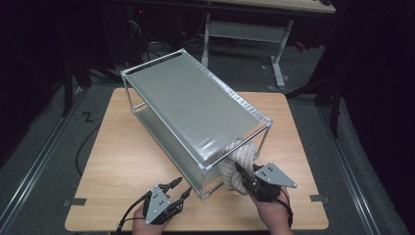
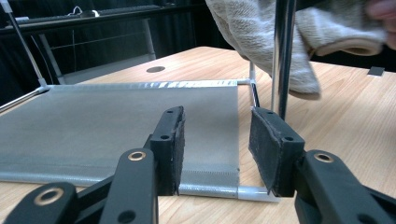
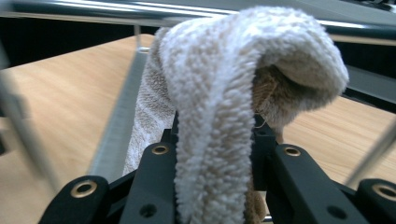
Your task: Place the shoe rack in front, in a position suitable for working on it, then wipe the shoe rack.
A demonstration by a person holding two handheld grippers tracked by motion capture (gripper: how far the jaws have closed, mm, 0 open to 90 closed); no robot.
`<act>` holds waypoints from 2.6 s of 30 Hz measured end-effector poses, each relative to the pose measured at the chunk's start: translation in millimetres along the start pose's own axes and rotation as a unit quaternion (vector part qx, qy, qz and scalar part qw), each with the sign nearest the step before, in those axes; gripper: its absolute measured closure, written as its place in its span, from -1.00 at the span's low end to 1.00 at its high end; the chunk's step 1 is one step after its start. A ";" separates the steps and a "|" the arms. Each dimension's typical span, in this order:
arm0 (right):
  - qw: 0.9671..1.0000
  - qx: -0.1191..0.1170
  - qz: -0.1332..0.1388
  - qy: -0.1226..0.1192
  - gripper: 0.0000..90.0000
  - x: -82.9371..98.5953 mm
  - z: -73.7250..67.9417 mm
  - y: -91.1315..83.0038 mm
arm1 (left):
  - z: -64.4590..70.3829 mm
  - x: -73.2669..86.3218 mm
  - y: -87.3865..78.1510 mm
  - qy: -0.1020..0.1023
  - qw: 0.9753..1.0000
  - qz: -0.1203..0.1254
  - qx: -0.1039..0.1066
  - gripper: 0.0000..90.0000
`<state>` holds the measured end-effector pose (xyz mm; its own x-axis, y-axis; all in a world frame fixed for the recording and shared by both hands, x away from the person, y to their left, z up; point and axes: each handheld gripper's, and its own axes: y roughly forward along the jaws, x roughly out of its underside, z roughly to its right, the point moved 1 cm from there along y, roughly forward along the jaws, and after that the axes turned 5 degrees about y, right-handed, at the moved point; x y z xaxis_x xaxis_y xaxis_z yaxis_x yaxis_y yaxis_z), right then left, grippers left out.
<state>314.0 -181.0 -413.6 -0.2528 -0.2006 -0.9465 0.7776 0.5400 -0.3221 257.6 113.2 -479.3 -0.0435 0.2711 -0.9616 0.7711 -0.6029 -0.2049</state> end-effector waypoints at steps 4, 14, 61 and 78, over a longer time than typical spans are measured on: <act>1.000 -0.024 0.000 -0.017 0.57 0.0 -19.0 -4.7 | -1.6 -0.6 3.9 -0.001 1.000 0.001 0.005 0.23; 0.998 -0.049 -0.002 -0.041 0.57 3.8 -38.4 -9.6 | -1.4 -3.2 8.4 -0.006 1.000 0.007 0.011 0.23; 0.983 0.162 -0.044 0.073 0.56 45.6 99.6 -26.6 | 26.6 -22.1 27.8 0.006 0.999 -0.002 0.042 0.74; 0.981 0.180 -0.039 0.052 0.54 35.0 95.9 1.7 | 19.1 -14.0 -11.3 0.015 1.000 -0.016 0.013 0.72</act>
<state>361.8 -265.6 -445.3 -0.3620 -0.1341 -0.9225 0.9023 0.1984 -0.3829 237.3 101.9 -467.0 -0.0487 0.3140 -0.9482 0.7528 -0.6123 -0.2414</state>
